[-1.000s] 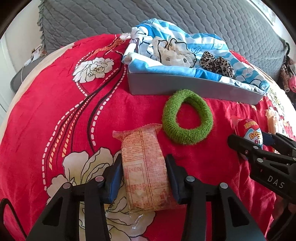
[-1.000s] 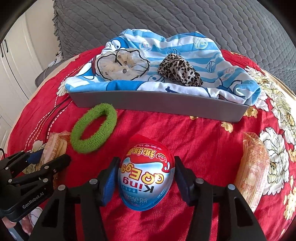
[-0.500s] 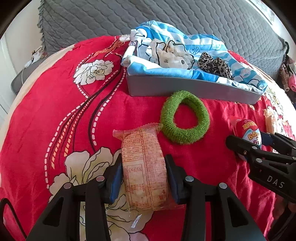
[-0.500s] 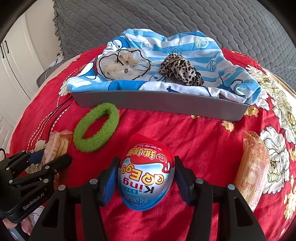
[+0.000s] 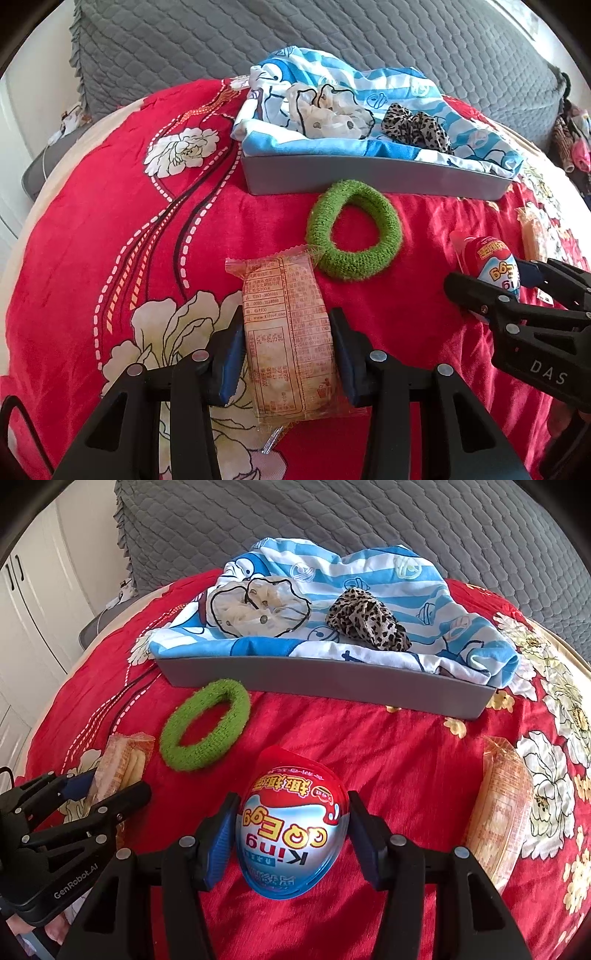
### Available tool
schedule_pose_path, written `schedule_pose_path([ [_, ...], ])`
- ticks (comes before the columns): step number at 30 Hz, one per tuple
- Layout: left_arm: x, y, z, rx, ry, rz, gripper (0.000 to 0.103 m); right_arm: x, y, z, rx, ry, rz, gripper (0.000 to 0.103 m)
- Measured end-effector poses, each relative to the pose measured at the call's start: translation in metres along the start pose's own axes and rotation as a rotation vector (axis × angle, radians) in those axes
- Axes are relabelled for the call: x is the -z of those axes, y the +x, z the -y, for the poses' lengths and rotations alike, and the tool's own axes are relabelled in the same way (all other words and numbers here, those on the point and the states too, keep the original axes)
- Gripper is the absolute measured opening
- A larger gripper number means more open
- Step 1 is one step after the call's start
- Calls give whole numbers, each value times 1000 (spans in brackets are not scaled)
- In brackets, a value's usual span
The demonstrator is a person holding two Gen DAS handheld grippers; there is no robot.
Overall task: Organize objects
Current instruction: 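Lift the bread snack and King egg with both tools off the bedspread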
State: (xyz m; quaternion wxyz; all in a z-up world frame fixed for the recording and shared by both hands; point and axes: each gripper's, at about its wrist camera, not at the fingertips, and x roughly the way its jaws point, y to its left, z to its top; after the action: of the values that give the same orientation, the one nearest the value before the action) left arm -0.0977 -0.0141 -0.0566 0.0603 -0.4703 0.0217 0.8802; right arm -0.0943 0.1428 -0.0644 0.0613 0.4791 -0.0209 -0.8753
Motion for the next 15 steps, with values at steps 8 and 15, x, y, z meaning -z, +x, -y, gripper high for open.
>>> schedule_pose_path([
  [8,2,-15,9,1,11,18,45,9,-22,-3,-1,-21,10,56],
  [15,6,-40,19,-7,18,55,45,13,-53,-3,-10,-24,45,56],
])
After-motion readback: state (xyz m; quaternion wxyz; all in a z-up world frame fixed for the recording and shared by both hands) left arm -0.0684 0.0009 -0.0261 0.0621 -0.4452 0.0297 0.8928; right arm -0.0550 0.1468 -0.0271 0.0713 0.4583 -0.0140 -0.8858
